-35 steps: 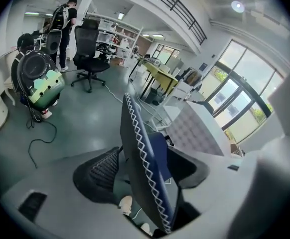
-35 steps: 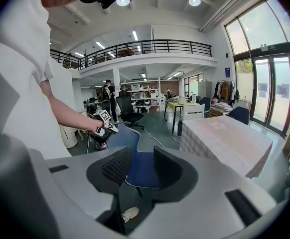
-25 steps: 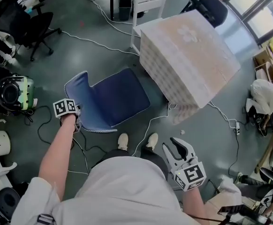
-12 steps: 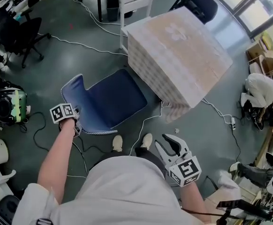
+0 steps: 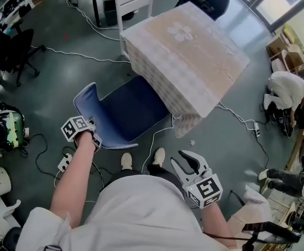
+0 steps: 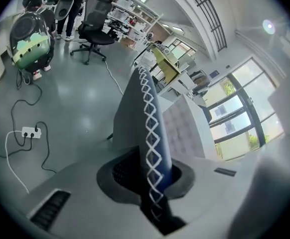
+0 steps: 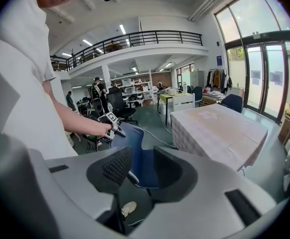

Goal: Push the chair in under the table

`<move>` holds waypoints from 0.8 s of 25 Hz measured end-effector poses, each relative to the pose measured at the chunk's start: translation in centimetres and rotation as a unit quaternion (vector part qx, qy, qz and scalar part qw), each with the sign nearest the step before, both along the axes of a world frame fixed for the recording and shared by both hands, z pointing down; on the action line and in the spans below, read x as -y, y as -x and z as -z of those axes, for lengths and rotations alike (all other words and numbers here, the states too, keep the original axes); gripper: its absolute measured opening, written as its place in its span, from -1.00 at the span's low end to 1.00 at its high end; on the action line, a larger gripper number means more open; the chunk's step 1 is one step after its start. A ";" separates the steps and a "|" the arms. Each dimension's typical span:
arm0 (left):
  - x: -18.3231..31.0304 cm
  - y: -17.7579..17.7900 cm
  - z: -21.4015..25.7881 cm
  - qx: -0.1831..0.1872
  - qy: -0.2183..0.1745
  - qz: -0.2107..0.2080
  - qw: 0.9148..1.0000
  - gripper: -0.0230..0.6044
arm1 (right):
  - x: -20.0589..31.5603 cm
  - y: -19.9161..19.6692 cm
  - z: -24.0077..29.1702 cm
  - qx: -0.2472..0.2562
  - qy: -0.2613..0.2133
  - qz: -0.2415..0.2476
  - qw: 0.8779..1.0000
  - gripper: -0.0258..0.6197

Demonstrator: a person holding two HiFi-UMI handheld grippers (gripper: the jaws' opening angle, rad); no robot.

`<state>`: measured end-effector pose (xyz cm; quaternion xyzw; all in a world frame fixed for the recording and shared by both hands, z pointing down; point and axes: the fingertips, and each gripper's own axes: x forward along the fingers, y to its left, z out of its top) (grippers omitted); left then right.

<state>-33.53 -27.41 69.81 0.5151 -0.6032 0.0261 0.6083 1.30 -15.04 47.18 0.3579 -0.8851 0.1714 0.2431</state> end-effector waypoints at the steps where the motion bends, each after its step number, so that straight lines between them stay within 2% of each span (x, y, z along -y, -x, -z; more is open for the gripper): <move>1: 0.3 -0.7 0.0 -0.003 0.000 0.008 1.000 -0.73 | 0.0 -0.7 0.0 0.000 0.001 -0.004 1.000 -0.47; 8: 2.5 -4.1 0.0 -0.014 -0.003 0.059 0.998 -0.73 | 0.4 -5.4 -0.6 -0.003 0.014 -0.025 1.000 -0.47; 20: 7.0 -9.4 0.0 -0.019 -0.009 0.082 0.996 -0.73 | 2.2 -11.8 -1.3 0.002 0.029 -0.029 0.999 -0.47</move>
